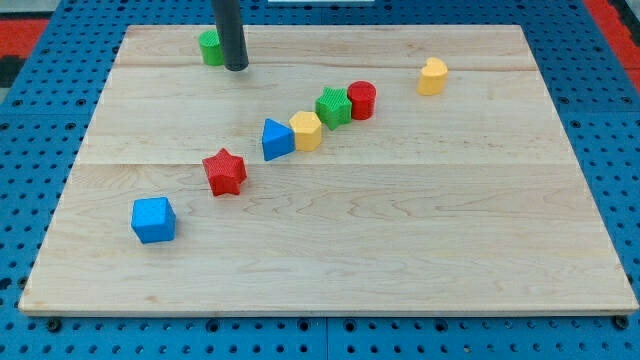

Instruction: Slightly push the yellow heart towards top of the board

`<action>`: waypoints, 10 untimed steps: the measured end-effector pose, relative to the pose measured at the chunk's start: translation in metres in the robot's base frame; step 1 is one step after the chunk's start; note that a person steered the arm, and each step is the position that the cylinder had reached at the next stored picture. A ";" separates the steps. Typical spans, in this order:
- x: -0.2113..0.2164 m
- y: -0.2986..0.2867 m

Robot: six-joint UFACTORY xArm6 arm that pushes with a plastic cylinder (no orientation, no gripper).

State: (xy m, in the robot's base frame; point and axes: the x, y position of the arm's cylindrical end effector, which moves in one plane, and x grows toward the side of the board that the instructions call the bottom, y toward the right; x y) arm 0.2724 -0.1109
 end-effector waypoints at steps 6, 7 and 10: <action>0.000 0.057; 0.000 0.072; 0.000 0.096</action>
State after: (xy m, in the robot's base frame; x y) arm 0.2723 -0.0150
